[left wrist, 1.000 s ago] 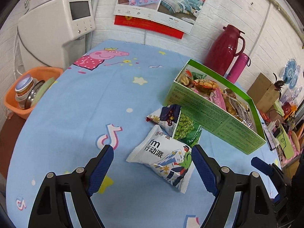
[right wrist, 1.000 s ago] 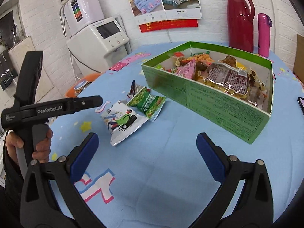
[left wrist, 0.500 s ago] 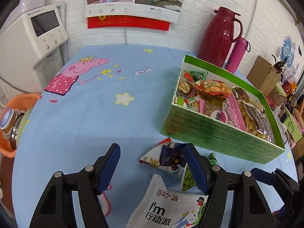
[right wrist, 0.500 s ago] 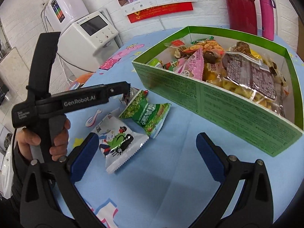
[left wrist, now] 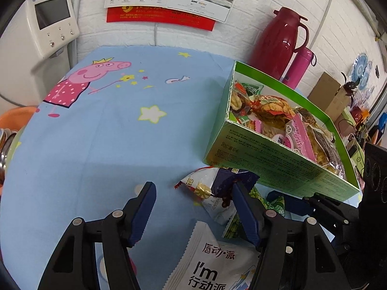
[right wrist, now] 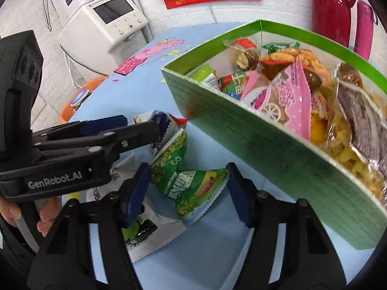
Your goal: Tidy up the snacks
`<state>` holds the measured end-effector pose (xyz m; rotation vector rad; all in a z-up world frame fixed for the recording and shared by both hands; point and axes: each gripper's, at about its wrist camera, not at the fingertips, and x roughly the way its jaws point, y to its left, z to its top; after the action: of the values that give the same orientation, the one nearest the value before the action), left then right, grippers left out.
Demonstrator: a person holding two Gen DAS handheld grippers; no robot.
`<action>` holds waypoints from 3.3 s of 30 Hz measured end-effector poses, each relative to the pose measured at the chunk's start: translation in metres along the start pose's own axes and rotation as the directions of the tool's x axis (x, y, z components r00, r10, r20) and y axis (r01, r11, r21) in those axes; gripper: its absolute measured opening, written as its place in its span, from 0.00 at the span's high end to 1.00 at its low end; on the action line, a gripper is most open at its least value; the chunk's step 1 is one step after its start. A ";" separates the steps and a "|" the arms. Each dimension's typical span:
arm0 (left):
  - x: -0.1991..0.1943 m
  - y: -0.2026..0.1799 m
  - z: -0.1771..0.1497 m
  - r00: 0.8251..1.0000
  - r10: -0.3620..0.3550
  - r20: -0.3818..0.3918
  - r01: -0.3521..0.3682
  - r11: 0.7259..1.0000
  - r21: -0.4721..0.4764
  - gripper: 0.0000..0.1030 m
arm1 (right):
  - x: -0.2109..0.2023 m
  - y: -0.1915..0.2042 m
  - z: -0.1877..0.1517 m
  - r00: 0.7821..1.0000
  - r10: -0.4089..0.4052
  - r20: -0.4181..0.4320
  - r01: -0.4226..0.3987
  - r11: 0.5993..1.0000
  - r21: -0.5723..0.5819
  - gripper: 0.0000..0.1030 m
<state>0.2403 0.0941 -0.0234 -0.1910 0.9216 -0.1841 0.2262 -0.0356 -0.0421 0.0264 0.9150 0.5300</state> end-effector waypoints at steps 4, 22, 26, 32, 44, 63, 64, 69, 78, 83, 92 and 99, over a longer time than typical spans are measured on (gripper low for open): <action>0.004 -0.001 -0.001 1.000 0.012 -0.011 -0.012 1.000 0.002 0.35 | -0.008 -0.002 -0.003 1.000 0.014 0.016 -0.015 1.000 0.006 0.56; 0.013 0.006 -0.005 1.000 0.015 -0.021 -0.015 1.000 -0.005 0.49 | -0.041 -0.015 -0.019 0.997 -0.025 0.070 0.023 0.999 0.030 0.62; 0.013 0.002 -0.007 0.999 0.031 -0.008 -0.031 0.999 0.013 0.50 | -0.041 -0.016 -0.020 0.997 -0.025 0.072 0.023 0.999 0.034 0.62; 0.009 -0.002 -0.008 1.000 -0.008 0.013 0.008 1.000 0.011 0.43 | -0.044 -0.018 -0.022 0.996 -0.016 0.082 0.013 0.999 0.041 0.62; 0.034 -0.023 0.008 0.998 0.062 0.013 -0.063 0.992 0.109 0.63 | -0.046 -0.029 -0.025 0.996 0.022 0.088 -0.028 0.997 0.066 0.62; -0.054 -0.075 0.039 0.988 0.011 0.157 -0.030 0.992 0.121 0.65 | -0.153 -0.049 -0.008 0.928 -0.009 0.374 -0.013 0.998 0.057 0.62; -0.054 -0.080 0.044 0.986 0.015 0.165 -0.036 0.991 0.125 0.65 | -0.157 -0.057 -0.004 0.922 -0.036 0.385 0.009 0.997 0.071 0.62; -0.032 -0.100 0.063 0.988 0.024 0.154 -0.045 0.990 0.137 0.65 | -0.160 -0.095 0.016 0.909 -0.122 0.399 0.069 0.987 0.145 0.62; 0.001 -0.108 0.068 0.985 0.046 0.169 -0.069 0.988 0.135 0.19 | -0.133 -0.138 0.018 0.896 -0.227 0.382 0.153 0.965 0.215 0.29; 0.005 -0.110 0.061 0.987 0.053 0.151 -0.075 0.987 0.145 0.19 | -0.139 -0.152 0.015 0.899 -0.209 0.384 0.106 0.956 0.274 0.24; -0.048 -0.092 0.028 0.986 0.061 0.155 -0.085 0.985 0.148 0.19 | -0.172 -0.107 0.010 0.883 -0.119 0.454 0.037 0.982 0.185 0.12; -0.081 -0.048 -0.016 0.990 0.102 0.094 -0.116 0.981 0.156 0.19 | -0.165 -0.062 -0.022 0.917 0.033 0.397 -0.084 0.990 0.112 0.10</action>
<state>0.1757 0.0656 0.0413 0.0015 0.8255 -0.1468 0.1551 -0.1675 0.0527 0.2695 0.5512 0.4983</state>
